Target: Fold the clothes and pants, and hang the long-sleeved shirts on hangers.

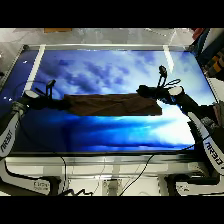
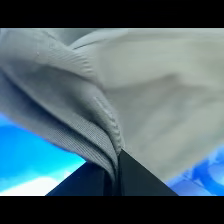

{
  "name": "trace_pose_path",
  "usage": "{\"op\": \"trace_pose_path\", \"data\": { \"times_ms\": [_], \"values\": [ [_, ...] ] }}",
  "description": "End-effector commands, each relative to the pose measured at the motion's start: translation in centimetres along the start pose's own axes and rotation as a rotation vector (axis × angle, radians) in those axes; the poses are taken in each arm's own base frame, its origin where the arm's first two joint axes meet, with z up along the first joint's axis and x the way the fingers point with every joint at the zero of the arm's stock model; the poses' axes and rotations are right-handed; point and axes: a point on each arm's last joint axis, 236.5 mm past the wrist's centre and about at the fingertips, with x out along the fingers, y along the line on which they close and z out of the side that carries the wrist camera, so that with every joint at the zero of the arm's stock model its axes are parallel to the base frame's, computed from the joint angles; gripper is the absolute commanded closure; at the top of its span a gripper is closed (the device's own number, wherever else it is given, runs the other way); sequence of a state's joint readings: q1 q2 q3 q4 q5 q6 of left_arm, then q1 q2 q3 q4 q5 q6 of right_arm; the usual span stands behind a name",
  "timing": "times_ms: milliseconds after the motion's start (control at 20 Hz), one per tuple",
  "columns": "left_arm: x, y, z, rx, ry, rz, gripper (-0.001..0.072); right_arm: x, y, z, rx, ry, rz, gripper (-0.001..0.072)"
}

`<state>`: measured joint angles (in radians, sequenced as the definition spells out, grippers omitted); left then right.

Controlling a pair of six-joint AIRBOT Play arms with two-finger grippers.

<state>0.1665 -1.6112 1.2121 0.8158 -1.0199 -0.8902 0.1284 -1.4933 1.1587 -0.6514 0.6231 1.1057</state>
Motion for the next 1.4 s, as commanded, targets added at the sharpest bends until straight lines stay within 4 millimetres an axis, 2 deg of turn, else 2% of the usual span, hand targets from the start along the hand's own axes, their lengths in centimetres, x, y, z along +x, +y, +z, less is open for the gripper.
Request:
{"op": "trace_pose_path", "data": {
  "times_ms": [0, 150, 250, 400, 550, 700, 750, 900, 1050, 1200, 1350],
  "values": [
    [-5.8, -5.1, 2.8, 0.092, -0.057, -0.047, 0.0693, 1.0, 3.5, -1.2, -0.154, 0.052, 0.014, 0.0702],
    [-11.7, -8.5, 4.2, 0.175, -0.157, -0.022, 0.0692, 3.2, 7.3, -3.1, -0.221, 0.094, 0.064, 0.0702],
    [-14.9, -10.8, 4.7, 0.232, -0.225, -0.004, 0.0692, 5.3, 9.8, -5.1, -0.199, 0.142, 0.098, 0.0703],
    [-18.5, -13.4, 5.0, 0.296, -0.305, 0.019, 0.0692, 9.2, 14.3, -9.8, -0.219, 0.250, 0.165, 0.0702],
    [-19.8, -14.5, 4.9, 0.321, -0.335, 0.027, 0.0691, 12.4, 19.9, -14.3, -0.281, 0.314, 0.239, 0.0702],
    [-19.5, -14.2, 4.9, 0.314, -0.327, 0.024, 0.0691, 13.8, 24.4, -16.1, -0.286, 0.297, 0.288, 0.0702],
    [-19.3, -14.1, 4.9, 0.311, -0.323, 0.023, 0.0691, 13.9, 25.2, -16.2, -0.293, 0.282, 0.296, 0.0702],
    [-18.7, -14.0, 5.1, 0.293, -0.316, 0.000, 0.0691, 13.8, 25.3, -16.3, -0.296, 0.287, 0.298, 0.0702],
    [-16.7, -14.8, 4.9, 0.283, -0.283, -0.053, 0.0691, 13.7, 23.2, -15.5, -0.291, 0.313, 0.273, 0.0701],
    [-12.9, -16.8, 4.2, 0.292, -0.210, -0.132, 0.0691, 13.1, 18.6, -13.5, -0.305, 0.357, 0.207, 0.0700],
    [-7.3, -19.4, 4.2, 0.314, -0.164, -0.178, 0.0691, 10.6, 12.4, -10.3, -0.293, 0.415, 0.123, 0.0700]
  ]
}}
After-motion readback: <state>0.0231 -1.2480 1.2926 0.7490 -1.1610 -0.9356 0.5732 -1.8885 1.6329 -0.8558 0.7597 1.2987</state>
